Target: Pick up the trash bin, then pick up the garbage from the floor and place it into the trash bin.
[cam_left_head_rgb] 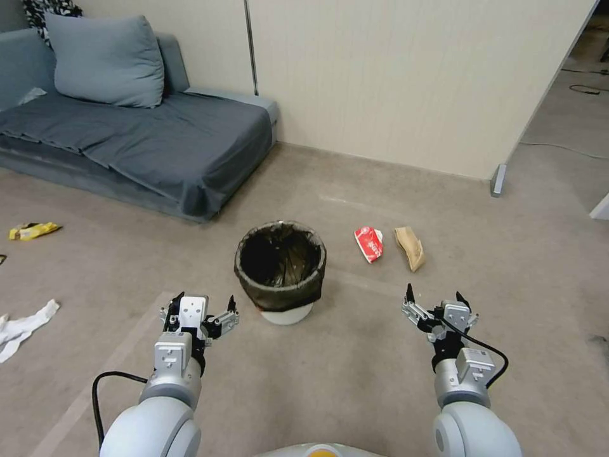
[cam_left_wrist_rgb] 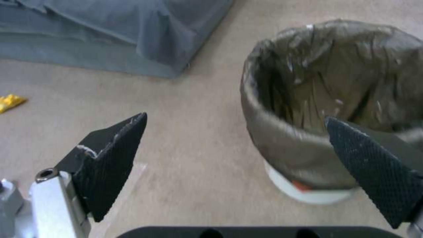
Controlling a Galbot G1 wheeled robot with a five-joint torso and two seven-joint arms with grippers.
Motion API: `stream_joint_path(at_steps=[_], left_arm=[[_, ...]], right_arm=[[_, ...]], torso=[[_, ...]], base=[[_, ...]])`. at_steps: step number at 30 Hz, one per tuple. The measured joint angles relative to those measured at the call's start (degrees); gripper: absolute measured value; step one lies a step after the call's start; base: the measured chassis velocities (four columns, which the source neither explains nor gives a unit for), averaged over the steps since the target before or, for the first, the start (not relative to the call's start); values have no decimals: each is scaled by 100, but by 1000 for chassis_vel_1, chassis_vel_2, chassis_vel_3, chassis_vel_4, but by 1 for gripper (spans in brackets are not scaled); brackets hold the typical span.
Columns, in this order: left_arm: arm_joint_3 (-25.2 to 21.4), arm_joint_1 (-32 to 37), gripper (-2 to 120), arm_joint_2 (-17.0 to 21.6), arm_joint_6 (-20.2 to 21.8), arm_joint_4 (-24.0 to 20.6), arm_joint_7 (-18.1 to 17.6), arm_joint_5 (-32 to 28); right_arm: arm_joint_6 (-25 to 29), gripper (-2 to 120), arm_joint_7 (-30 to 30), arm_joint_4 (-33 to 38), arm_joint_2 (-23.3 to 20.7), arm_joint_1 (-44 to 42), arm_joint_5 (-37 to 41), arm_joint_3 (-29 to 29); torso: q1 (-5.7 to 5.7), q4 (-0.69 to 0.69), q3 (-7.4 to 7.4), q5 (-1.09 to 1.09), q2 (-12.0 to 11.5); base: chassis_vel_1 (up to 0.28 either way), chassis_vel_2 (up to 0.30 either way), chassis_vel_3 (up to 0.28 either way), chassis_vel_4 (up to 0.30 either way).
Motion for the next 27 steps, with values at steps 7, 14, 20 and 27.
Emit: stream_joint_path(at_steps=[7, 14, 20, 27], left_arm=[[-9, -116, 100, 17, -8, 13, -104, -105], [-96, -329, 100, 283, 365, -45, -216, -550], [-187, -659, 100, 696, 731, -16, -398, -1569], [-138, -832, 100, 778, 735, 199, -521, -2231]], right_arm=[[154, 100, 15, -6, -29, -38, -22, -2], [150, 100, 26, -17, -46, -75, -72, 8], [150, 100, 99, -83, -75, -86, -89, 22], [150, 100, 124, -109, -106, -81, -89, 18]], torso=[[1, 0, 1, 0, 0], [0, -1, 0, -1, 0], [0, 0, 0, 0, 0], [0, 0, 0, -1, 0]], base=[[-166, 160, 162, -147], [-49, 40, 38, -33], [0, 0, 0, 0], [0, 0, 0, 0]])
